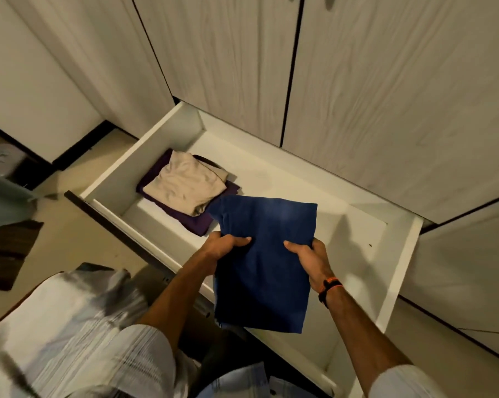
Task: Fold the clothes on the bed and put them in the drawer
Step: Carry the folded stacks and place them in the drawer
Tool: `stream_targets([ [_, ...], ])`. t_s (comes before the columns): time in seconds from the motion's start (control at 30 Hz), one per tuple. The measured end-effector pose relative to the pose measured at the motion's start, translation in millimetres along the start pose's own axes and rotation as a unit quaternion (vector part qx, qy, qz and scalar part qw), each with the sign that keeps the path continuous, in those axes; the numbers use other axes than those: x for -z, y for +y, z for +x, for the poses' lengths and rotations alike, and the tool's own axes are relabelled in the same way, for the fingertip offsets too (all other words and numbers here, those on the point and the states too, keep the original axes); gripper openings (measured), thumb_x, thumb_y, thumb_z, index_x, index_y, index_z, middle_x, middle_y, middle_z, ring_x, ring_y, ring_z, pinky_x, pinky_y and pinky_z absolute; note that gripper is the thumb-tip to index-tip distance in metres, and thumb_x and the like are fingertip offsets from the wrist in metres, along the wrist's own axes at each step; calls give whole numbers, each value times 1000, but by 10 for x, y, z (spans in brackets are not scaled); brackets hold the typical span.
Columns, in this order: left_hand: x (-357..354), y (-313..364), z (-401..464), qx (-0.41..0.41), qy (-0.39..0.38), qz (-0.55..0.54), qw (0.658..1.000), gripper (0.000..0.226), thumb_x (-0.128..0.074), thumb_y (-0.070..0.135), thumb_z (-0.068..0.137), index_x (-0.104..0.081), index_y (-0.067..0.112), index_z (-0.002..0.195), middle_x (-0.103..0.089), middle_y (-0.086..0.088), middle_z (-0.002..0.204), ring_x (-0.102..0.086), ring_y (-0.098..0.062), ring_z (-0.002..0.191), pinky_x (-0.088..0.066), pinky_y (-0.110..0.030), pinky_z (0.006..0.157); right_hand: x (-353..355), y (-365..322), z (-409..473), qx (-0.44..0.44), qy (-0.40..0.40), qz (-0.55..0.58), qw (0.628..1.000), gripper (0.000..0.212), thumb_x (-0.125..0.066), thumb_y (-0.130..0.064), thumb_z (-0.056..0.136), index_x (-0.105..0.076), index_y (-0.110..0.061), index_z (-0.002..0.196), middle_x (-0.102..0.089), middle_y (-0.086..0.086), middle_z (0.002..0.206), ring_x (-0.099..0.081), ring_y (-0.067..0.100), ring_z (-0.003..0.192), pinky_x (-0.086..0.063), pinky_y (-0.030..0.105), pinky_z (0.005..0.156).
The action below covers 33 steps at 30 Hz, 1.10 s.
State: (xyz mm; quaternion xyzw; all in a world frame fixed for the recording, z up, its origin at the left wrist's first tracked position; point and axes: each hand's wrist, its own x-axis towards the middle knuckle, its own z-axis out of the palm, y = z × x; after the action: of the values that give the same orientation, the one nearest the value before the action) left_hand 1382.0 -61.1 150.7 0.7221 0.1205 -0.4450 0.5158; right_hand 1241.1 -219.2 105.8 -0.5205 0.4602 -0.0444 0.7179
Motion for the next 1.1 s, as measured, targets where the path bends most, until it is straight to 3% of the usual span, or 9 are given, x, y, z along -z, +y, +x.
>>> stream_targets([
  [0.1, -19, 78, 89, -5, 6, 18, 1000, 71, -81, 17, 79, -43, 4, 138, -58, -10, 126, -53, -17, 85, -42, -33, 80, -30, 14, 91, -8, 2, 9, 1000, 37, -78, -21, 79, -68, -19, 114, -74, -2, 109, -70, 23, 99, -57, 46, 91],
  [0.27, 35, 242, 538, 8, -4, 69, 998, 72, -84, 18, 74, -46, 2, 134, -59, -8, 125, -57, -24, 100, -47, -37, 84, -179, 71, 366, -36, 37, 35, 998, 51, -81, -31, 66, -67, -21, 115, -73, -3, 110, -70, 24, 100, -56, 47, 91],
  [0.53, 214, 350, 1658, 41, -43, 180, 982, 61, -87, 16, 71, -61, 5, 125, -67, -8, 119, -65, -26, 105, -55, -40, 91, -622, 439, 936, -97, 131, 73, 984, 37, -75, -13, 82, -64, -19, 117, -72, 0, 111, -67, 26, 103, -53, 52, 95],
  [0.67, 240, 243, 2276, 54, -75, 218, 972, 72, -90, 24, 58, -65, 7, 123, -71, -7, 115, -68, -25, 101, -56, -44, 92, -782, 668, 1298, -128, 175, 86, 972, 41, -77, -15, 78, -63, -17, 117, -72, 1, 112, -68, 25, 103, -54, 50, 94],
  [0.8, 196, 294, 2541, 50, -82, 219, 971, 57, -87, 14, 70, -64, 6, 122, -69, -2, 112, -66, -21, 99, -54, -34, 88, -807, 671, 1524, -121, 203, 99, 967, 41, -76, -12, 79, -63, -16, 117, -72, 0, 112, -68, 24, 103, -56, 48, 92],
  [0.87, 172, 292, 2703, 37, -75, 246, 966, 65, -86, 19, 71, -58, 7, 128, -66, -5, 120, -64, -24, 107, -52, -36, 91, -823, 653, 1645, -117, 215, 88, 966, 40, -77, -14, 82, -62, -16, 119, -71, -1, 114, -67, 22, 104, -55, 45, 93],
  [0.97, 152, 265, 2834, -12, -39, 416, 908, 75, -78, 22, 79, -40, 4, 141, -54, -16, 136, -52, -38, 123, -45, -41, 99, -858, 647, 1775, -144, 237, -66, 958, 58, -77, -22, 83, -50, -12, 134, -60, 3, 128, -58, 28, 117, -49, 39, 99],
  [1.03, 144, 236, 2800, -52, -22, 496, 867, 76, -75, 16, 80, -33, 1, 142, -47, -24, 138, -47, -43, 125, -40, -44, 101, -912, 651, 1800, -148, 244, -236, 929, 79, -76, -18, 83, -32, -6, 147, -41, 15, 146, -44, 37, 130, -42, 44, 106],
  [1.1, 131, 191, 2690, -123, -2, 532, 838, 82, -76, 9, 76, -30, 2, 143, -37, -25, 142, -40, -43, 128, -34, -44, 108, -1001, 608, 1754, -94, 242, -372, 891, 87, -74, -18, 85, -22, -5, 152, -24, 18, 156, -31, 39, 140, -35, 50, 112],
])
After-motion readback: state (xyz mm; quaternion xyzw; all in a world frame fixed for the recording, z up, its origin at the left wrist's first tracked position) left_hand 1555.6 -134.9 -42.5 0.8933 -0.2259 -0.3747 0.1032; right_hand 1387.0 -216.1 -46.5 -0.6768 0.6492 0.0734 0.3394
